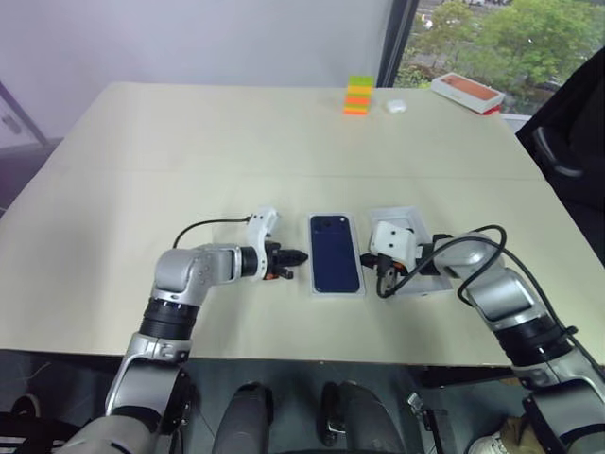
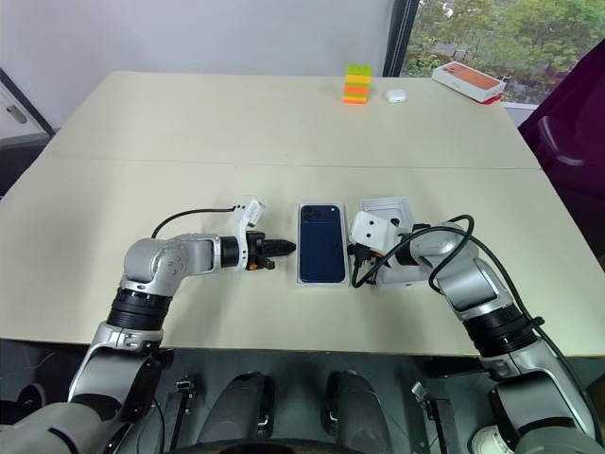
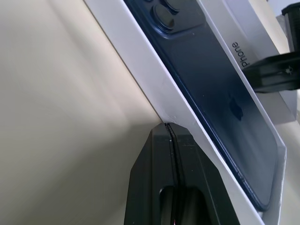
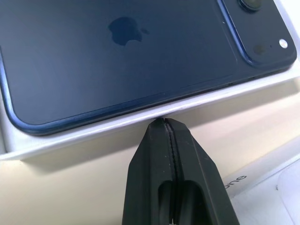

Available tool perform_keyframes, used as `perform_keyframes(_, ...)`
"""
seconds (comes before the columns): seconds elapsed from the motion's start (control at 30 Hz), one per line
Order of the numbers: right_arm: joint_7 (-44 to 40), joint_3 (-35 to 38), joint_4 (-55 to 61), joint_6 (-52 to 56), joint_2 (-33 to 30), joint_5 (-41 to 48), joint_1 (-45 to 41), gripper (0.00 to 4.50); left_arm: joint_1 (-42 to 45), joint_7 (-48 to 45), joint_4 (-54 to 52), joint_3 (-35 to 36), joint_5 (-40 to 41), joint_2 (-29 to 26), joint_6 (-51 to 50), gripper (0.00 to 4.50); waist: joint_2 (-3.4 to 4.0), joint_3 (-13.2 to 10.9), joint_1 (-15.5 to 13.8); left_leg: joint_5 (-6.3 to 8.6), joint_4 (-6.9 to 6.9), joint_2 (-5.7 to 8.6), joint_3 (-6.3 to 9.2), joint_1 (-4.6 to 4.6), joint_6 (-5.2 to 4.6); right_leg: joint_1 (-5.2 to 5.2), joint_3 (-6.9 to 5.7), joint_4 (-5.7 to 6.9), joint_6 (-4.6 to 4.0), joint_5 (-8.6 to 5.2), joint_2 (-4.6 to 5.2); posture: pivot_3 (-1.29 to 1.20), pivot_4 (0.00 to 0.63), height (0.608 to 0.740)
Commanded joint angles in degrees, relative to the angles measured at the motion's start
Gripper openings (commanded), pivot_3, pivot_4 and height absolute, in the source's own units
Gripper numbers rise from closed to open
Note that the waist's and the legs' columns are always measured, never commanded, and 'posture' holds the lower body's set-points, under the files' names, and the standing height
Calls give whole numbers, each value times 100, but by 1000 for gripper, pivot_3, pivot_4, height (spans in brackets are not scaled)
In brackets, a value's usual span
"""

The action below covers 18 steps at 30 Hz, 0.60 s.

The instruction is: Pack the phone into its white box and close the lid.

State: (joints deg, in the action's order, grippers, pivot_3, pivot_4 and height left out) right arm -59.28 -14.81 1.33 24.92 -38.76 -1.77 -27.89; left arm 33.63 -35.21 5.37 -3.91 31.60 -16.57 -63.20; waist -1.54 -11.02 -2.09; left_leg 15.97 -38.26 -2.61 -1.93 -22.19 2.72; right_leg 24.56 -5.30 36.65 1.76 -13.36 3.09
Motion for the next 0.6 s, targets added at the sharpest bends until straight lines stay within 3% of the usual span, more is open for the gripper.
perform_keyframes(0.03, -266, 161, 246, 480, 107, 515, -129, 0, -117, -410, -330, -178, 106, -172, 68, 46, 1, -1, 3, 0, 0, -2, 0, -1, 0, 1, 0, 0, 0, 0, -3, 0, 150, 740)
perform_keyframes(0.1, -295, 283, 307, 777, 125, 702, -237, 252, -157, -525, -393, -49, 156, -313, 109, 11, 3, -2, 10, 1, 3, -8, 1, -5, -1, 8, 0, 0, -1, 0, -11, 0, 150, 740)
perform_keyframes(0.17, -230, 309, 233, 809, 88, 671, -360, 814, -126, -459, -320, 177, 143, -361, 174, 547, 7, -5, 14, 1, 4, -14, 1, -12, -1, 17, 0, 0, -1, 0, -19, 0, 150, 740)
perform_keyframes(0.2, -218, 285, 207, 763, 52, 631, -392, 1302, -107, -430, -287, 248, 127, -373, 200, 857, 9, -6, 18, 1, 4, -15, 1, -17, -1, 24, 0, 2, -5, 2, -20, 0, 150, 740)
perform_keyframes(0.4, -344, 331, 370, 1034, -125, 769, -718, 4391, -41, -460, -186, 409, -8, -546, 535, 3793, 11, -7, 76, 1, 3, -18, 0, -17, -1, 31, 0, 13, -20, 11, -23, 0, 150, 740)
perform_keyframes(0.47, -381, 316, 198, 884, -290, 672, -848, 4500, -132, -634, -357, 295, 13, -739, 498, 4437, 11, -8, 136, 1, 2, -17, -1, -16, -1, 31, 0, 19, -17, 10, -22, 0, 150, 740)
perform_keyframes(0.6, -456, 429, 98, 913, -397, 857, -1001, 4500, -373, -847, -658, 334, 106, -1056, 530, 4437, 11, -8, 168, 1, 5, -20, -2, -13, -1, 34, 3, 21, -6, 2, -25, 0, 150, 740)
